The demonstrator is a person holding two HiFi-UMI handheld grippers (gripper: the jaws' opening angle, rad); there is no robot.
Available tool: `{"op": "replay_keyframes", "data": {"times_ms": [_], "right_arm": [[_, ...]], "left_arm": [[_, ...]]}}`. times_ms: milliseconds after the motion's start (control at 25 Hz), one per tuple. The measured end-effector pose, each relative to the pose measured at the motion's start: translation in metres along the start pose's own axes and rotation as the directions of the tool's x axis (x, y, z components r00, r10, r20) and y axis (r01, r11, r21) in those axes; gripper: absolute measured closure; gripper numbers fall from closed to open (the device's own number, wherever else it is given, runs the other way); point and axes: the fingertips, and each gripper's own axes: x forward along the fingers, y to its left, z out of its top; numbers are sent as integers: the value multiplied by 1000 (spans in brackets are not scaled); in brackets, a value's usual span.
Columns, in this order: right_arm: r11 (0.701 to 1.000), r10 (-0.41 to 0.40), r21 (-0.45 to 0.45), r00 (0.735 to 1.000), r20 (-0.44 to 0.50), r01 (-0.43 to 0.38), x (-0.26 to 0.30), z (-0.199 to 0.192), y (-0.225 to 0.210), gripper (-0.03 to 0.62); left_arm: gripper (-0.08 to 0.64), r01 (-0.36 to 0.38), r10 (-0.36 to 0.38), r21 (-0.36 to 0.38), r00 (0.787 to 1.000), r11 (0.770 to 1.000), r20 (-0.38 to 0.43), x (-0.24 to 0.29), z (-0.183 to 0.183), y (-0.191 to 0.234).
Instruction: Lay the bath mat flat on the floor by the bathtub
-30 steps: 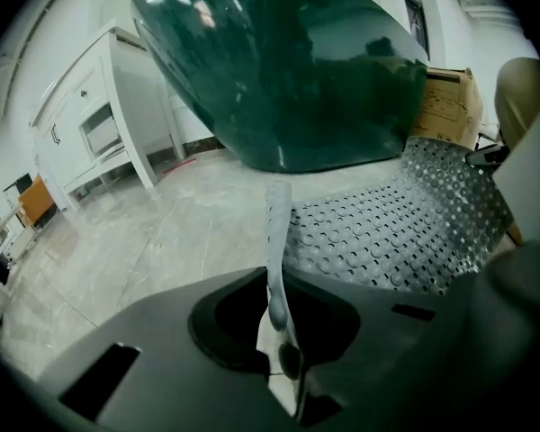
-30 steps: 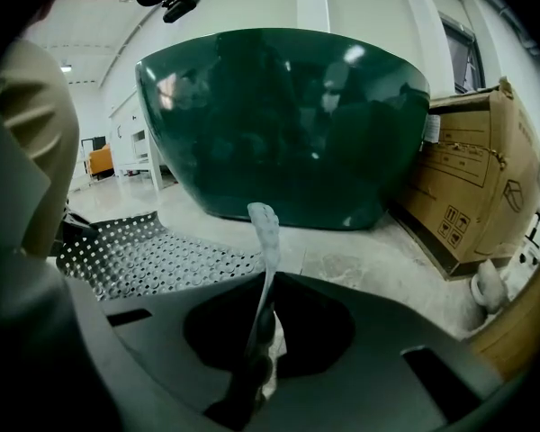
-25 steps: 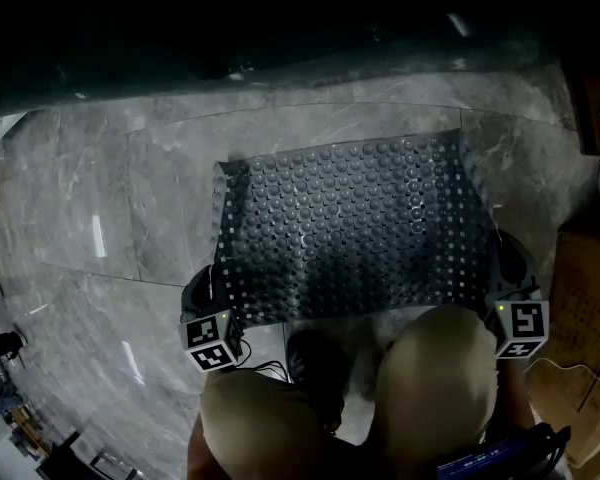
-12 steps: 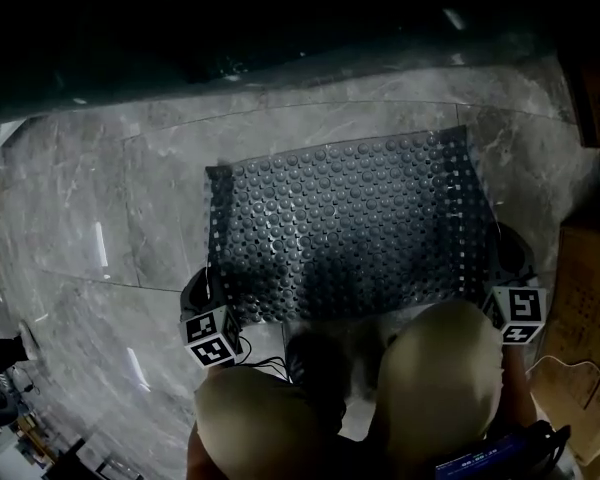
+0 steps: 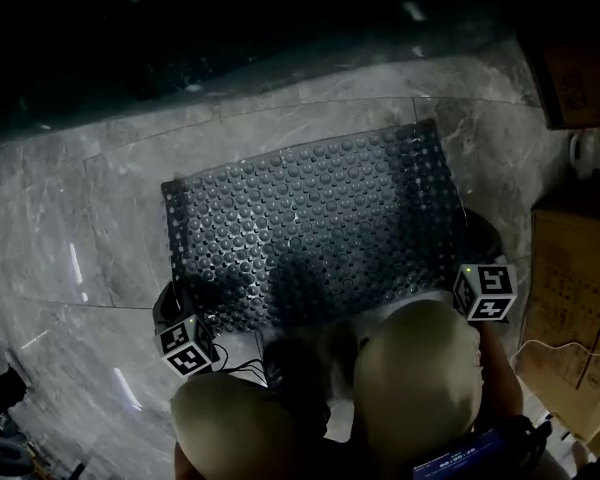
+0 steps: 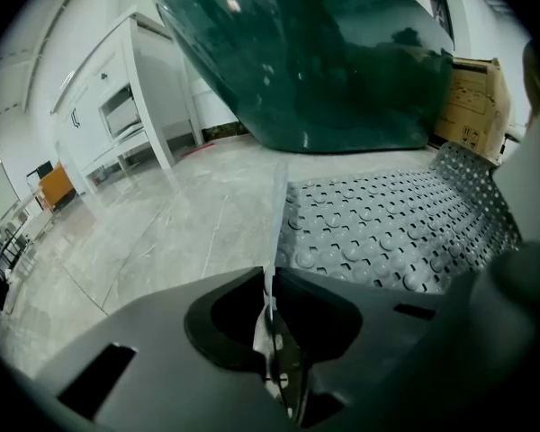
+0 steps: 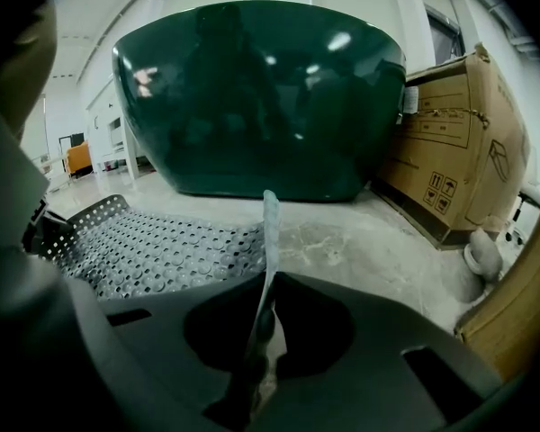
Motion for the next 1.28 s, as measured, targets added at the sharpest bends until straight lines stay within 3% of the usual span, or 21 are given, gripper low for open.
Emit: {"op": "replay_keyframes", "data": {"times_ms": [680, 880, 1160, 1280], "right_arm": [[998, -24, 50, 998, -66, 28, 25, -26, -23, 561], [998, -18, 54, 998, -65, 22, 26, -26, -26, 561], [999, -35, 36, 999, -29, 37, 24, -16, -27, 482], [995, -103, 13, 995, 15, 103, 15, 0, -32, 483]], "left_arm": [[520, 5, -5, -44, 1000, 999, -5, 10, -7, 4], [477, -18, 18, -63, 1000, 998, 8, 8, -7, 10], [374, -22, 35, -117, 994, 993, 107, -11, 17, 29], [374, -13, 37, -135, 985, 991, 171, -23, 37, 26]]}}
